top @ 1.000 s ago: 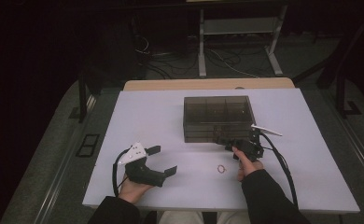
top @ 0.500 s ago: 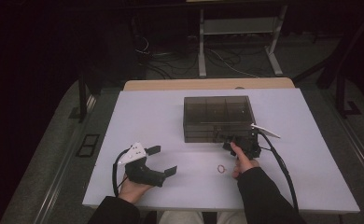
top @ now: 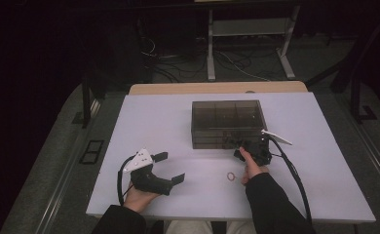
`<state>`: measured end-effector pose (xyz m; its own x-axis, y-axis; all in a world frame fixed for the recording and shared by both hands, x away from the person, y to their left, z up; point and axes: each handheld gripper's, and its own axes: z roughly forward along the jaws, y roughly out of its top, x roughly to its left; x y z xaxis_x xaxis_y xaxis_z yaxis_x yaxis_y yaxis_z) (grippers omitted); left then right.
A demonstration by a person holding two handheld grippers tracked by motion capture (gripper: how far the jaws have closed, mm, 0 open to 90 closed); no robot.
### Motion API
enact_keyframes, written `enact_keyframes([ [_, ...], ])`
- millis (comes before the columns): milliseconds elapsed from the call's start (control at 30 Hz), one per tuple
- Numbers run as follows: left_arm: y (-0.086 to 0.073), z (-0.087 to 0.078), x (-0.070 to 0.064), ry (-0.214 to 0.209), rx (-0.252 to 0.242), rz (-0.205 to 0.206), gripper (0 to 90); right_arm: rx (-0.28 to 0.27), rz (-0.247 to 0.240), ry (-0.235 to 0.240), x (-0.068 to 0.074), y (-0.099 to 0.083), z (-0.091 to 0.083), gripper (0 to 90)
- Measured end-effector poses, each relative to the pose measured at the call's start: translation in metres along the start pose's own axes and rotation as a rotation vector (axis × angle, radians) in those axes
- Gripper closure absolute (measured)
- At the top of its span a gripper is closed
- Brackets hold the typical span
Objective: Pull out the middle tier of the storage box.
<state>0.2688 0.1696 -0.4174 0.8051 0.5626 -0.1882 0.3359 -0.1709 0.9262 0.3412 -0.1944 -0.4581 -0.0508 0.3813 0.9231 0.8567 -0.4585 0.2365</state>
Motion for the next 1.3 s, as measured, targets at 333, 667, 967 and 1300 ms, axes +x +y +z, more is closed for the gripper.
enact_keyframes([
  [333, 0.0, 0.0, 0.0, 0.0, 0.002, 0.001, 0.0, -0.049, -0.013, -0.004, -0.007, -0.001, -0.002, 14.6],
  [667, 0.0, 0.0, 0.0, -0.001, 0.001, 0.001, 0.0, -0.08, 0.033, -0.021, -0.008, -0.001, -0.004, 42.0],
  [967, 0.0, 0.0, 0.0, -0.002, 0.0, 0.003, 0.0, -0.108, 0.086, -0.018, -0.01, -0.003, -0.005, 55.2],
  [1300, 0.0, 0.0, -0.001, -0.002, 0.0, 0.004, 0.0, -0.132, 0.109, -0.008, -0.015, -0.001, -0.006, 65.1],
])
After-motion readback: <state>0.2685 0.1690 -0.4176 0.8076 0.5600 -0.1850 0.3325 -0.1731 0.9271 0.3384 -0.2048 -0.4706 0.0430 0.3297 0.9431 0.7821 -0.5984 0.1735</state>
